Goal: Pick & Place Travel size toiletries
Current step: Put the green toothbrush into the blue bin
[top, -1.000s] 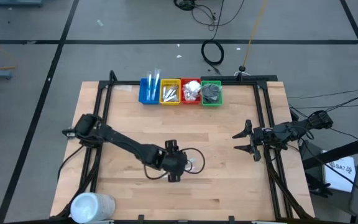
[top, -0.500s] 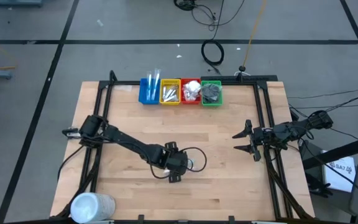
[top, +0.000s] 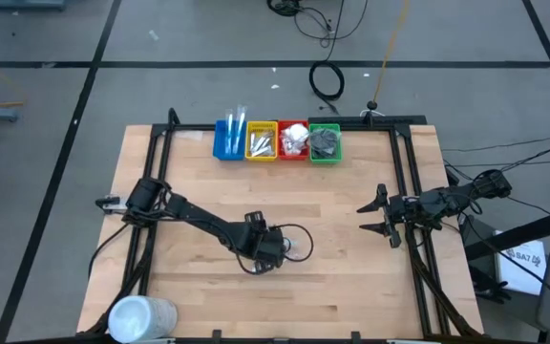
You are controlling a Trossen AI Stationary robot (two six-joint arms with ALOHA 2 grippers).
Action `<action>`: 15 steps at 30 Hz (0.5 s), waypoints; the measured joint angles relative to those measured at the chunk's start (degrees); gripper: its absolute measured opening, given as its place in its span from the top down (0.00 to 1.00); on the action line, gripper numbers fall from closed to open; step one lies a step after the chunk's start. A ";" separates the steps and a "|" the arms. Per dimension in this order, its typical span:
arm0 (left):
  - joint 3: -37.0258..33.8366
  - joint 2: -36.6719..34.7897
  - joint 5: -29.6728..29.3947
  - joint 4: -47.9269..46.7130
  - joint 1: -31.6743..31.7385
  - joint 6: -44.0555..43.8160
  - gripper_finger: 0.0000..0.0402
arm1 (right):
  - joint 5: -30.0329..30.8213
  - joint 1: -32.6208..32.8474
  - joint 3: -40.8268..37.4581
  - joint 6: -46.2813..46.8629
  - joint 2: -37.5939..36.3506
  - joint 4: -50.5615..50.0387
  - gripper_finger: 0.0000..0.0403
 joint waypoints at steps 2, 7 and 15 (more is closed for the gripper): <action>0.00 -0.21 -1.83 -2.15 0.34 -1.30 0.27 | 0.00 0.00 0.00 0.00 0.02 -0.04 0.48; 0.00 -0.23 1.67 -1.44 1.62 -0.93 0.27 | 0.00 0.01 0.00 0.00 0.02 -0.02 0.48; 0.00 -0.23 9.20 2.03 3.71 7.51 0.27 | 0.00 0.02 0.00 0.00 0.02 -0.06 0.48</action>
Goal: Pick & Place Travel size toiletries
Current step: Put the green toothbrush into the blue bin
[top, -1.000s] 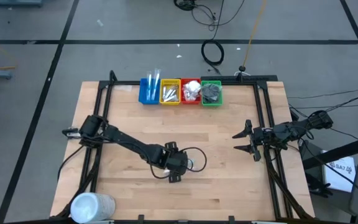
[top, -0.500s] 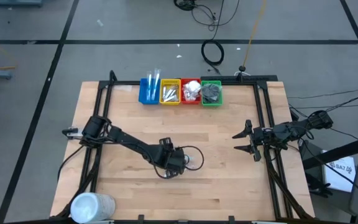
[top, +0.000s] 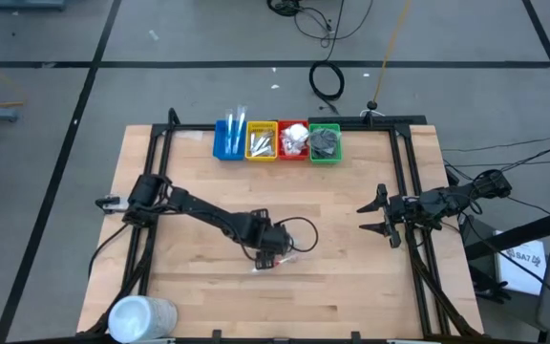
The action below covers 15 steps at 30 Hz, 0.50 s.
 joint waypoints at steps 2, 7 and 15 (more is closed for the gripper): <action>0.00 0.00 1.45 1.24 0.51 0.90 0.28 | 0.00 -0.02 0.00 0.00 0.00 0.00 0.48; 0.00 0.00 4.08 1.71 1.39 2.21 0.41 | 0.00 -0.02 0.00 0.00 0.00 -0.04 0.48; 0.00 0.00 3.92 3.43 2.03 -0.25 0.75 | 0.00 0.00 0.00 0.00 0.00 -0.42 0.48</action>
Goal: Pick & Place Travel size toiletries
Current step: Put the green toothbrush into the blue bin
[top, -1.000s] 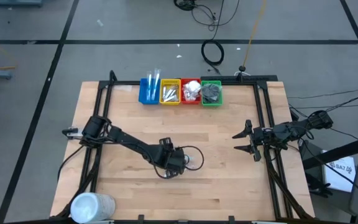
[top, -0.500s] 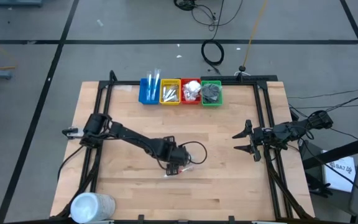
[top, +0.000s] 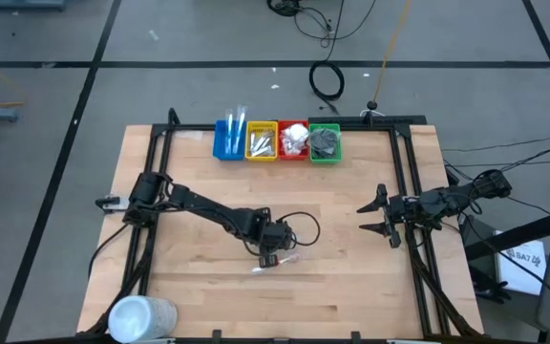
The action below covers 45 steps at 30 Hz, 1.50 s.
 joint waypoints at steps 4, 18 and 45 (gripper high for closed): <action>0.00 0.00 1.09 0.13 0.52 -0.31 0.88 | 0.00 -0.01 0.00 0.00 0.00 0.00 0.48; -0.09 -4.16 0.30 1.74 0.62 3.18 1.00 | -0.02 0.00 0.00 0.00 0.00 -0.18 0.48; -22.07 -41.00 -22.77 15.61 4.15 4.58 1.00 | -0.02 0.00 0.00 0.00 0.04 -0.83 0.48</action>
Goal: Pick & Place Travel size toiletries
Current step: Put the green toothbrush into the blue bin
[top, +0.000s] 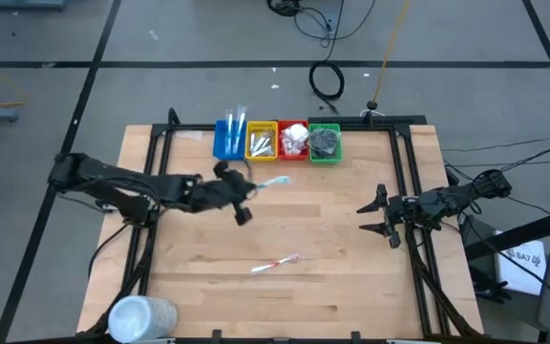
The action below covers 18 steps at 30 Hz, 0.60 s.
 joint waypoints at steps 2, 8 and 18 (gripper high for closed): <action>-6.58 -3.92 -0.01 7.04 2.36 0.02 1.00 | 0.04 0.00 0.00 0.02 0.00 0.14 0.48; -23.38 -12.29 -0.02 26.80 13.71 -0.07 1.00 | 0.20 -0.02 0.00 0.00 -0.02 0.50 0.48; -34.07 -11.17 3.52 46.85 34.62 -12.53 1.00 | 0.46 0.00 -0.02 0.00 0.00 0.50 0.48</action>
